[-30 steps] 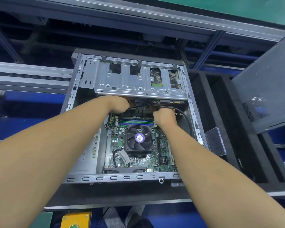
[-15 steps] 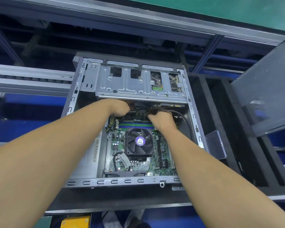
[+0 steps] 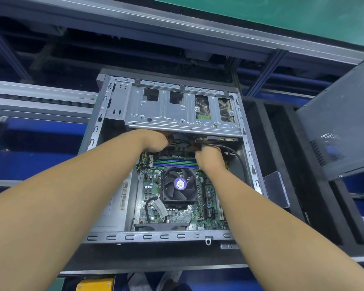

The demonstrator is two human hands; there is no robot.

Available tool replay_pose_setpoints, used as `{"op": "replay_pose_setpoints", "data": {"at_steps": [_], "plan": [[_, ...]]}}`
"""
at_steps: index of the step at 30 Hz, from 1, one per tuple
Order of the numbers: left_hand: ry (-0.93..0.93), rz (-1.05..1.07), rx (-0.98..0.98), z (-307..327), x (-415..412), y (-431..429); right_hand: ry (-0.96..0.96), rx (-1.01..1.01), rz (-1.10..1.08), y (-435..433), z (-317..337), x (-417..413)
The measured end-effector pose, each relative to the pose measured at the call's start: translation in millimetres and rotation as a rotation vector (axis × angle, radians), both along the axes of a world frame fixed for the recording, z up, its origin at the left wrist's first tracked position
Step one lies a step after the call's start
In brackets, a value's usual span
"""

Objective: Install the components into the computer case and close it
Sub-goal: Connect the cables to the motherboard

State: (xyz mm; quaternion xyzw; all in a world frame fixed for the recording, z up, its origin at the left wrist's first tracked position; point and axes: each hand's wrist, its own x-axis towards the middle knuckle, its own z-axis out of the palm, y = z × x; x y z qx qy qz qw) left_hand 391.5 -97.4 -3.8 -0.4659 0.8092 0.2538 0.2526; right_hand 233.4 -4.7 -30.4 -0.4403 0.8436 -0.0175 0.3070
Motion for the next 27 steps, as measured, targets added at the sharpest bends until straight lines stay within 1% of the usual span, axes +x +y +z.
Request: {"op": "replay_pose_setpoints", "data": {"at_steps": [1,2,3,4,5,6,7,8,10,12,13,15,16,18,19,20,21,23,24,25,27], "plan": [[0.029,0.075,0.031,-3.5,-1.1,-0.7,0.045,-0.027,0.038,-3.1,-0.8,-0.1],[0.024,0.056,0.041,-5.0,-1.0,-0.5,0.009,-0.037,0.029,-2.4,-1.2,-1.4],[0.019,0.013,0.041,-10.2,-1.1,-4.5,0.049,0.001,0.064,-4.8,-2.2,-1.7],[-0.001,-0.046,0.049,-10.6,0.0,-4.2,0.012,-0.019,0.033,-3.3,-5.3,-3.6],[0.011,-0.049,0.050,-10.8,0.6,-4.7,-0.041,-0.065,0.006,-1.2,-7.6,-4.7],[0.026,-0.028,0.055,-9.3,0.6,-4.7,-0.143,-0.049,-0.116,-1.5,-6.6,-3.8],[0.026,-0.020,0.053,-11.6,0.0,-5.6,-0.177,-0.076,-0.158,-0.6,-10.7,-5.0],[0.037,0.003,0.058,-11.7,-0.5,-5.3,-0.172,-0.131,-0.144,-0.3,-9.8,-3.5],[0.058,0.041,0.076,-10.0,-0.8,-3.4,-0.143,-0.065,-0.139,-2.7,-6.7,-2.6],[0.072,0.076,0.086,-11.9,-1.0,-3.8,-0.094,-0.049,-0.132,-4.3,-3.1,-0.3],[0.075,0.059,0.079,-12.4,-0.6,-4.1,-0.018,0.003,-0.043,-5.7,-2.2,-1.1],[0.066,0.044,0.083,-10.0,0.3,-3.8,-0.053,0.022,-0.080,-5.7,-0.5,-0.4],[0.076,0.057,0.091,-10.8,0.3,-4.3,-0.120,-0.027,-0.143,-5.9,-4.5,-3.3],[0.088,0.069,0.089,-11.0,0.3,-3.6,-0.085,-0.051,-0.074,-3.7,-6.1,-2.6],[0.082,0.076,0.090,-10.8,0.0,-2.7,-0.047,-0.027,-0.037,-6.6,-7.4,-3.9],[0.069,0.038,0.080,-11.4,-0.7,-4.0,-0.009,0.027,-0.025,-9.1,-6.2,-6.5],[0.065,0.013,0.070,-10.4,-0.1,-4.1,0.056,0.083,0.050,-12.7,-5.0,-7.7],[0.039,-0.005,0.067,-8.2,-0.3,-2.5,0.073,0.152,0.105,-17.1,-0.7,-6.0],[0.034,-0.006,0.062,-8.5,0.1,-2.0,0.063,0.145,0.127,-17.4,-1.8,-7.0],[0.042,0.015,0.062,-6.8,-0.1,-0.3,0.036,0.113,0.121,-14.5,-1.6,-6.7],[0.044,0.071,0.080,-2.0,-1.1,2.0,-0.116,-0.038,-0.084,-8.5,-10.8,-8.9]]}}
